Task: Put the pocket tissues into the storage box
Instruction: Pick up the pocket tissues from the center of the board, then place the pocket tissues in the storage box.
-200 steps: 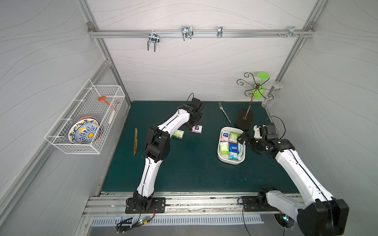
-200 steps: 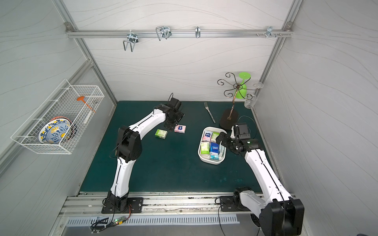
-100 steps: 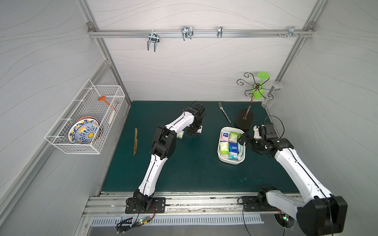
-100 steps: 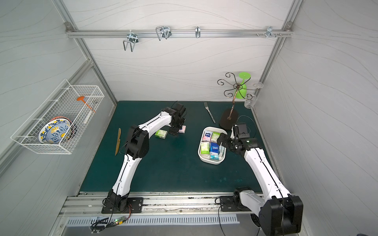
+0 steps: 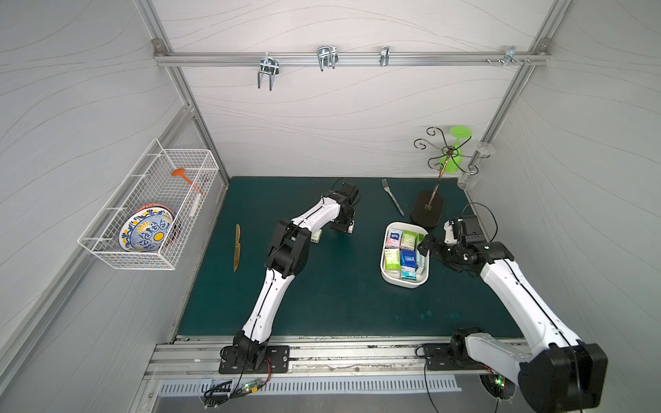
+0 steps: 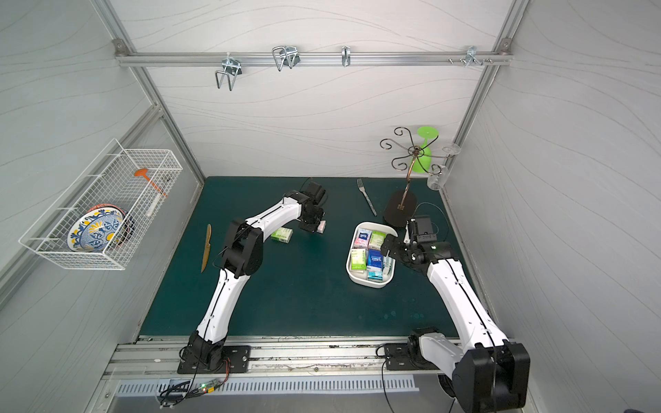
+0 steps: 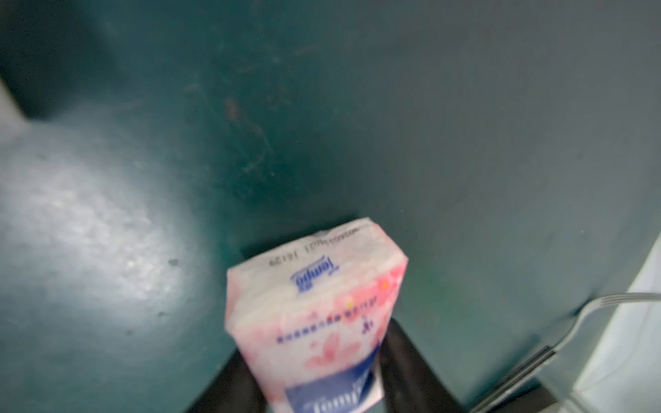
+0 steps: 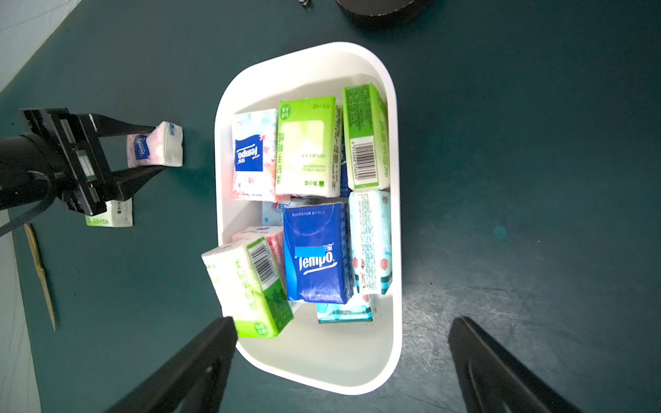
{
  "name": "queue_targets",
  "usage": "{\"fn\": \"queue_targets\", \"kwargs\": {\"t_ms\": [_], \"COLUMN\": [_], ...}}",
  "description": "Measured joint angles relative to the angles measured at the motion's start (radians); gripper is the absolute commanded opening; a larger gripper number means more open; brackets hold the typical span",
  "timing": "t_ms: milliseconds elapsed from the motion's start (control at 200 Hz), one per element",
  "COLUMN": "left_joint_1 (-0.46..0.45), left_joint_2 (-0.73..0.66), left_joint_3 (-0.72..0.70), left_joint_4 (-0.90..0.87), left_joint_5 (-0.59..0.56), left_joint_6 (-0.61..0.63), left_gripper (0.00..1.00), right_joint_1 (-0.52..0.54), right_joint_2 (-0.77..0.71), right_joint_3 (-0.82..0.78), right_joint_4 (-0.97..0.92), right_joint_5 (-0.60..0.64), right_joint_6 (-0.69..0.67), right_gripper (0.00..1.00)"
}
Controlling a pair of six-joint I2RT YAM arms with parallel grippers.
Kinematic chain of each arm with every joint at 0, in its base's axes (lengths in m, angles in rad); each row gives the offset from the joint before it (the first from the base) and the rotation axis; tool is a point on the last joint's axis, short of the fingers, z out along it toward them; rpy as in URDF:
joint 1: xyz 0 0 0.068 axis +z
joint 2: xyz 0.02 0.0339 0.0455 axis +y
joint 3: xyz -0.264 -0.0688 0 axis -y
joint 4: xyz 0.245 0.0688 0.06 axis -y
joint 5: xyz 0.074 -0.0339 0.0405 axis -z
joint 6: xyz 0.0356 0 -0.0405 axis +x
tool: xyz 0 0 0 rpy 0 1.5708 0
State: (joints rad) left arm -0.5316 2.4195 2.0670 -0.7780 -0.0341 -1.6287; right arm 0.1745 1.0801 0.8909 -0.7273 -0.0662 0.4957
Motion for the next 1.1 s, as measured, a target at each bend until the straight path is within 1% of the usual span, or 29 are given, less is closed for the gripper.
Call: {"fn": "queue_targets", "kwargs": {"t_ms": [75, 230, 330, 465, 670, 765, 905, 1016, 1101], "left_joint_1": [0.000, 0.001, 0.001, 0.002, -0.019, -0.056, -0.150, -0.234, -0.294], "left_joint_2": [-0.031, -0.103, -0.159, -0.221, -0.330, -0.372, -0.412, -0.416, -0.415], "left_joint_3": [-0.049, -0.172, -0.254, -0.298, -0.300, -0.294, -0.277, -0.238, -0.193], "left_joint_4": [0.037, 0.091, 0.111, 0.122, 0.143, 0.131, 0.095, 0.050, 0.010], "left_joint_5": [-0.001, -0.003, 0.001, 0.045, 0.183, 0.227, 0.267, 0.275, 0.273], "left_joint_6": [0.027, 0.089, 0.151, 0.277, 0.517, 0.626, 0.760, 0.845, 0.899], "left_gripper": [0.32, 0.32, 0.32, 0.32, 0.32, 0.32, 0.32, 0.32, 0.32], "right_joint_1": [0.000, 0.000, 0.000, 0.000, -0.004, -0.015, -0.060, -0.146, -0.239], "right_joint_2": [0.000, 0.000, -0.002, -0.003, -0.003, -0.003, -0.018, -0.045, -0.062], "right_joint_3": [0.000, 0.003, 0.009, 0.010, -0.020, -0.049, -0.084, -0.109, -0.136], "right_joint_4": [-0.001, -0.008, -0.009, -0.010, -0.013, -0.019, -0.037, -0.048, -0.056], "right_joint_5": [0.000, -0.003, -0.008, -0.012, 0.010, 0.018, 0.026, 0.024, 0.008], "right_joint_6": [0.000, 0.002, 0.005, 0.010, 0.022, 0.031, 0.039, 0.056, 0.066], "right_gripper": [0.99, 0.99, 0.99, 0.99, 0.99, 0.99, 0.99, 0.99, 0.99]}}
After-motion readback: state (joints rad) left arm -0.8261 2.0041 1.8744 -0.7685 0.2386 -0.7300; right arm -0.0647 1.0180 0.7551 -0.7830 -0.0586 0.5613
